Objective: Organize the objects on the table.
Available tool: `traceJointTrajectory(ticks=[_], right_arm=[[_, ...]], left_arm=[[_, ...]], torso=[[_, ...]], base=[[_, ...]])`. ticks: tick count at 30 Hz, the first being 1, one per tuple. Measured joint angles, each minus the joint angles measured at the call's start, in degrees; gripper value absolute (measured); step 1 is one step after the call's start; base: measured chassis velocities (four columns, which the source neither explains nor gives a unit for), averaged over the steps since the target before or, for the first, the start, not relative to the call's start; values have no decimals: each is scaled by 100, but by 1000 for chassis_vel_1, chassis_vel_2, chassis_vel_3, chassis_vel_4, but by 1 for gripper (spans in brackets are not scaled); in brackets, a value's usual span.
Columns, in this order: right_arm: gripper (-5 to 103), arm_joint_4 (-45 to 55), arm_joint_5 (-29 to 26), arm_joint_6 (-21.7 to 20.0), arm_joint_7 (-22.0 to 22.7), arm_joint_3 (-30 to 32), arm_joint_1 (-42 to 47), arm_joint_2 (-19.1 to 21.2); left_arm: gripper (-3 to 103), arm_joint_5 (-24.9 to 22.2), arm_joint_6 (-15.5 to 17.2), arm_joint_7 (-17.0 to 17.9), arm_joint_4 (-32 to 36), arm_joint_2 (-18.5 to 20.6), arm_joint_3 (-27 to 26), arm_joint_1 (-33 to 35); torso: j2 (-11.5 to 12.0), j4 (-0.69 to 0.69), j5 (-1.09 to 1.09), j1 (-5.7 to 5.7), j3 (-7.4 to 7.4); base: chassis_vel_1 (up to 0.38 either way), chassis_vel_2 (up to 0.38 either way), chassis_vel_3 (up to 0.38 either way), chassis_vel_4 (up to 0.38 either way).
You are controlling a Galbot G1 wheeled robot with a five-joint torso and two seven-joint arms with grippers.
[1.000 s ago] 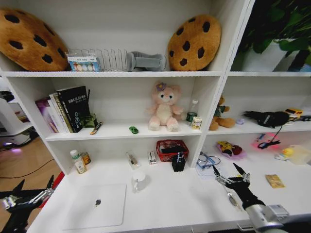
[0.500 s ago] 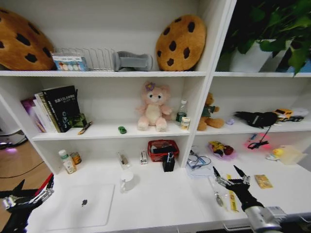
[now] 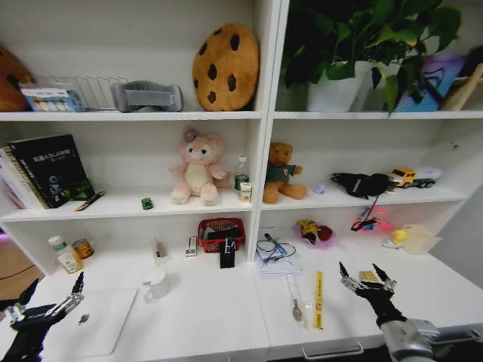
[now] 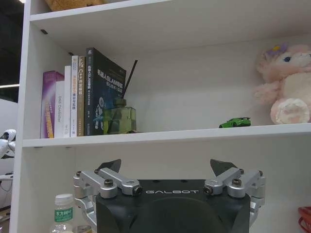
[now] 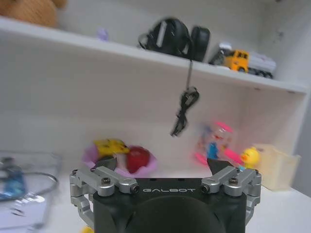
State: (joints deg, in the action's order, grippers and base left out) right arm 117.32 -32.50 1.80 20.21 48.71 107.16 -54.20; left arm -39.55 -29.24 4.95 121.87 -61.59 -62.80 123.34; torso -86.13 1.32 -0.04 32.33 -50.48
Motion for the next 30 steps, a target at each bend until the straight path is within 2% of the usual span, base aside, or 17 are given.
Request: traceJointTrajectory(ticks=[5,8,11,19,22,23,24,26,27,30], right_arm=[[100,-708,-75,-315,183,-132,-546,164],[100,-978,-78,-360,186,-226,-831,237],[100,-1542,-197,-525,188,-534,-1539,311],[100,-2465,-445,-599,203,-1053,-2287,297],[103,-2782,-576,-579,201,-1195,-2453,280],[97,-2999,-598,-543,199,-1268,-2574,259],[97,-2999,-598,-543,199,-1268,-2574,259],[89,-3213,-598,-468,197,-1355,-2713,245],[89,-3213,-598,-468,197,-1355,-2713,245],[78,-3308,-591,-365,195,-1427,-2770,255]], left_arm=[[100,0,0,2,-1,0,-2,0],[100,0,0,2,-2,0,-2,0],[100,0,0,3,-1,0,-2,0],[100,0,0,2,-1,0,-1,0],[100,0,0,2,-1,0,-1,0],[100,0,0,1,-1,0,-1,0],[100,0,0,1,-1,0,-1,0],[100,0,0,1,-1,0,-1,0],[100,0,0,1,-1,0,-1,0],[100,0,0,1,-1,0,-1,0]], torso=[[0,-4,1,0,0],[0,-4,2,0,0],[0,-3,4,0,0],[0,-3,4,0,0],[0,-2,3,0,0],[0,-2,4,0,0],[0,-2,4,0,0],[0,-2,4,0,0],[0,-2,4,0,0],[0,-3,4,0,0]], base=[[32,64,-31,-68],[0,0,0,0],[0,0,0,0],[0,0,0,0],[0,0,0,0],[0,0,0,0],[0,0,0,0],[0,0,0,0],[0,0,0,0],[0,0,0,0]])
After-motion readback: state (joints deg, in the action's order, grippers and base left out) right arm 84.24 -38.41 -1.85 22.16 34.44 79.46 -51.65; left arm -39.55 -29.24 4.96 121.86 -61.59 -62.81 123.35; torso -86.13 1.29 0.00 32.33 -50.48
